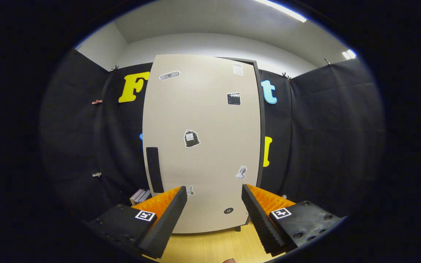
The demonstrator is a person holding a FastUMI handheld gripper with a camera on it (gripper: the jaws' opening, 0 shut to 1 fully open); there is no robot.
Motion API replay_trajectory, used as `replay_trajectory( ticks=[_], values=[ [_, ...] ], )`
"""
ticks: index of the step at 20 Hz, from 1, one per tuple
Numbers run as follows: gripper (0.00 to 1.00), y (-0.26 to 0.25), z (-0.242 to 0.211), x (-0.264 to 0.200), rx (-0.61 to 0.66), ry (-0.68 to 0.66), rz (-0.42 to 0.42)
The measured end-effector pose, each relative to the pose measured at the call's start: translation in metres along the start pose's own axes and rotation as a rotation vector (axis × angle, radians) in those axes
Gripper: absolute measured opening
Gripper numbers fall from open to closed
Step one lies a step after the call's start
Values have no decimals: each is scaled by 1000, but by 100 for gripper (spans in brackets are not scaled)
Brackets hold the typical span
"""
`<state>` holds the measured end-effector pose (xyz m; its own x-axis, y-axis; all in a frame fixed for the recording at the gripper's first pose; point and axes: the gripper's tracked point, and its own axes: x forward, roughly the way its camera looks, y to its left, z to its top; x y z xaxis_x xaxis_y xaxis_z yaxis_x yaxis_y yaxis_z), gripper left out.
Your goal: Open the shoe cabinet door, grab the shoes and put them into the shoe cabinet, then close the shoe cabinet door.
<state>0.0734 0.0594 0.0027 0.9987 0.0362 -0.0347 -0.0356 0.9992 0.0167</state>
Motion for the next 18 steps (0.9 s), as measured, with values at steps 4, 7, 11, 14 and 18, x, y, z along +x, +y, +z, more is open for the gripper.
replay_trajectory(
  ticks=[4,7,11,14,18],
  values=[
    [99,0,0,0,1,5,4],
    [99,-1,0,-1,0,4,5],
    [98,0,0,-4,0,5,8],
    [99,0,0,-6,-5,6,8],
    [99,3,1,-8,-3,3,10]
  ],
)
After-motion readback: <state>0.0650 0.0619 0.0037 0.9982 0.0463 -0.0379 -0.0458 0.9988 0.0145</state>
